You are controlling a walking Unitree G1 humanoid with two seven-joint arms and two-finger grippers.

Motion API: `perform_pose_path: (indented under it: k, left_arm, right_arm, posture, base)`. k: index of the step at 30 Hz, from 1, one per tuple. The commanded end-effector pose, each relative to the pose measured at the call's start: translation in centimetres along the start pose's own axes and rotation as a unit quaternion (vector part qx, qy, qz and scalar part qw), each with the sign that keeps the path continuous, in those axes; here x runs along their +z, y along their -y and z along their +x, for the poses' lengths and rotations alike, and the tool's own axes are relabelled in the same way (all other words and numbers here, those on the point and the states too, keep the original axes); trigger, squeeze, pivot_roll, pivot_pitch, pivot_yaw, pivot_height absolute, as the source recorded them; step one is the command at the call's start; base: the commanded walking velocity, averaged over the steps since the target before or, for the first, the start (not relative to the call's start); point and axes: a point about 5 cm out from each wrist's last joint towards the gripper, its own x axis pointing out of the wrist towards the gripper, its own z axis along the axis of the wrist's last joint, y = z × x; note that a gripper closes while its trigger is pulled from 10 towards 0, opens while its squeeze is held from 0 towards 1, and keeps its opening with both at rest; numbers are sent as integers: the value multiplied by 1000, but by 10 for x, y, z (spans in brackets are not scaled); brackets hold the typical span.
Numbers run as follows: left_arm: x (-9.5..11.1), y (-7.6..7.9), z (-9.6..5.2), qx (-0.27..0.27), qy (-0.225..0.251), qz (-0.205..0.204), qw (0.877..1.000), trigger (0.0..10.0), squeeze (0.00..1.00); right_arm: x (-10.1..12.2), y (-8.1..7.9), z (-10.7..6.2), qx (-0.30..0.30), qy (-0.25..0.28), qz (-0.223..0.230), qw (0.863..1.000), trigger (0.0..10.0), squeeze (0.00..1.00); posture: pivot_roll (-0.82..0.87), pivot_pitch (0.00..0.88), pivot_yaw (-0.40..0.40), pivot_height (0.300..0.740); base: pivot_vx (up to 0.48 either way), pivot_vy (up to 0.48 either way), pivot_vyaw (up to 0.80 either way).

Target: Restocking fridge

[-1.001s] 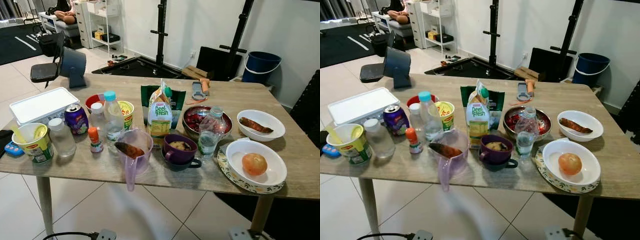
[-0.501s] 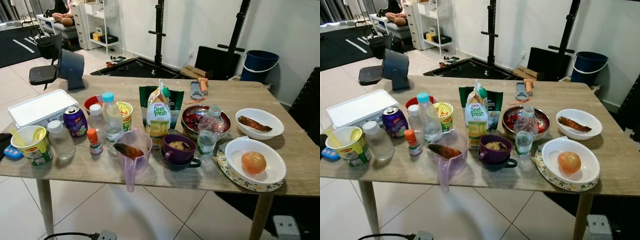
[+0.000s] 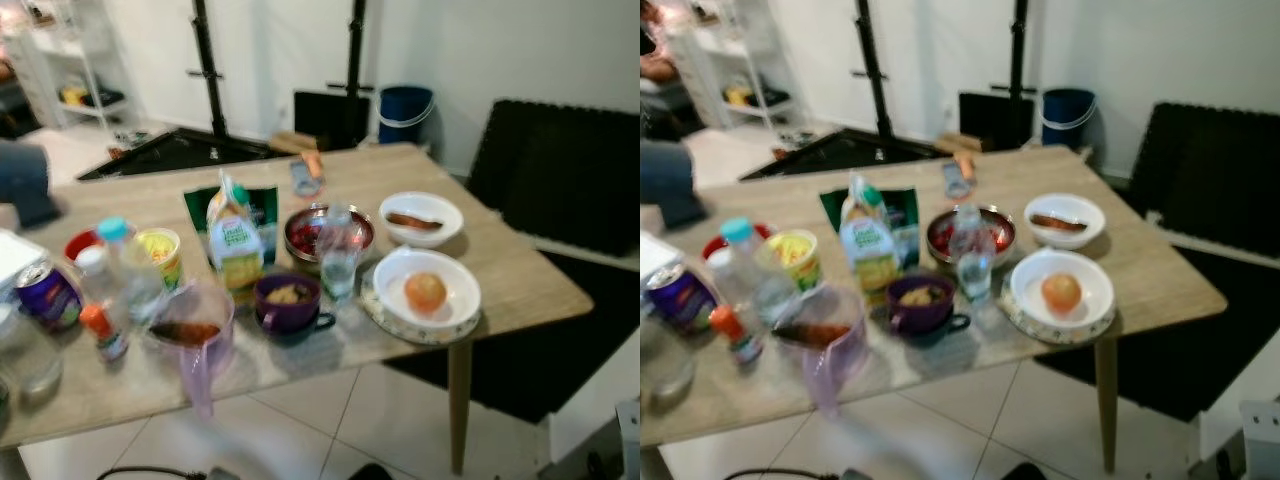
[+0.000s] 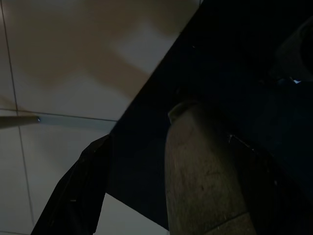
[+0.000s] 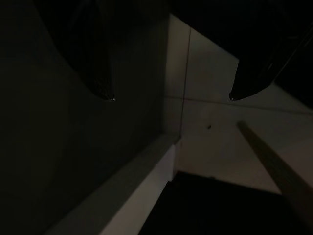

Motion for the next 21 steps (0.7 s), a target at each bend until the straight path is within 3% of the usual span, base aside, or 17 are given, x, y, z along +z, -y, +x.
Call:
perform_pose_path:
  k: [1,2,10,16,21]
  left_arm:
    - [-6,2,0,-4,-13,3,1000,10000,0]
    - [-6,2,0,-4,-13,3,1000,10000,0]
    - [-7,0,-1,-4,-15,10,1000,10000,0]
    - [-6,0,-1,-4,-15,11,1000,10000,0]
    - [-5,1,0,-6,-14,12,1000,10000,0]
  right_arm:
    - [24,2,4,15,52,11,998,10000,0]
    - [24,2,4,15,52,11,998,10000,0]
    - [96,28,0,60,203,13,977,10000,0]
    - [123,38,-7,87,256,5,963,10000,0]
    - [164,44,-24,147,342,-5,928,10000,0]
  posture:
    - [-148,0,44,740]
    - [-148,0,44,740]
    - [-151,0,46,740]
    - [-152,0,47,740]
    - [-156,0,49,740]
  base:
    - [0,0,0]
    - [0,0,0]
    - [0,0,0]
    - [0,0,0]
    - [0,0,0]
